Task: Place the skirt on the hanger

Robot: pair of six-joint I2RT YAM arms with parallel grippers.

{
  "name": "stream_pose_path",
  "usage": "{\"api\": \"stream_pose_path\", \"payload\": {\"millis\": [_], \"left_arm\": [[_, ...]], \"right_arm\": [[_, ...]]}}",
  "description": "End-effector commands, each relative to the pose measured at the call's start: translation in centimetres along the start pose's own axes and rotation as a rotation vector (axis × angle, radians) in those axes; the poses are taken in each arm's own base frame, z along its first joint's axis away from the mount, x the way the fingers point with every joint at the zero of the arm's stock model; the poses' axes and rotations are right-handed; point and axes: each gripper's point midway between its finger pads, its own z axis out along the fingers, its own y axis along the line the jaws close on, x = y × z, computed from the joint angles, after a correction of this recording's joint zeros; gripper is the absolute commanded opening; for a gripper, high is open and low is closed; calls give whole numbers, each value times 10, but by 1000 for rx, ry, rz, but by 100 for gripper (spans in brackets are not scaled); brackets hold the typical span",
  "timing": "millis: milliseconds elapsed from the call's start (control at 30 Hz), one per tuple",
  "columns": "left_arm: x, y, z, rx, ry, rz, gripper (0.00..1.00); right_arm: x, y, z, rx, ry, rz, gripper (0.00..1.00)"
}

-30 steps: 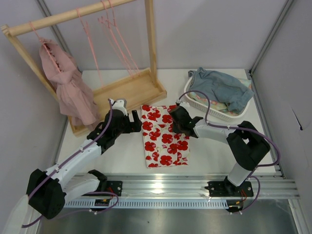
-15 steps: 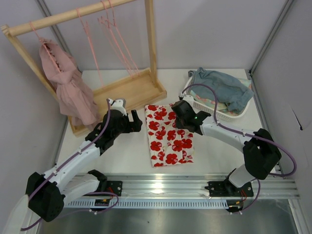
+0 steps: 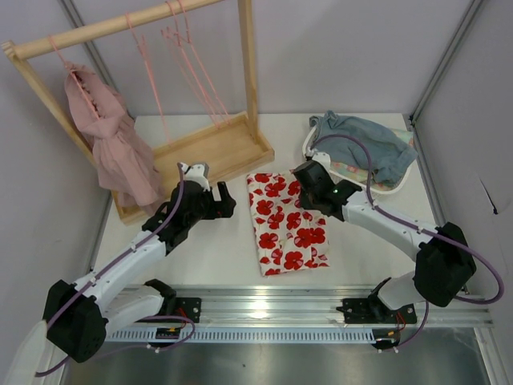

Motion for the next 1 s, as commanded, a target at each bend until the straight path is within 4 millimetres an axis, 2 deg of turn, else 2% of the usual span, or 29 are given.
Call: {"api": "stream_pose_path", "payload": {"millis": [0,167,200,233,400,533,700,767,800,833,933,967], "left_arm": [[1,-4,3,30,-6,-17,99],[0,-4,1,31,-11,-13,99],[-7,-7,-1,37,-28,-15,99],[0,-3,0,30,-15,-13,99],[2,-4,3,34,-7,-11,99],[4,-5,5,38,3,-9,99],[6,-7,9,47,16,-4,99],[7,-9,10,57,22,-1,99],[6,-11,11,64,23,-1,99],[7,-12,12,73,26,-3,99],[4,-21,17,100,23,-17,99],[3,-23,19,107,19,-19,99]], "right_arm": [[-32,2,-19,-25,-71,-21,0],[-42,-15,-15,13,-64,-33,0],[-43,-19,-15,18,-60,-31,0],[-42,-23,-15,21,-57,-35,0],[-45,-39,-14,41,-53,-41,0],[-38,-50,-5,46,-32,-37,0],[-11,-60,16,60,56,-46,0],[-3,-61,21,66,90,-59,8],[3,-63,23,74,115,-66,16],[4,-63,23,74,123,-69,37],[8,-62,15,70,132,-78,69],[6,-62,10,72,124,-75,73]]}}
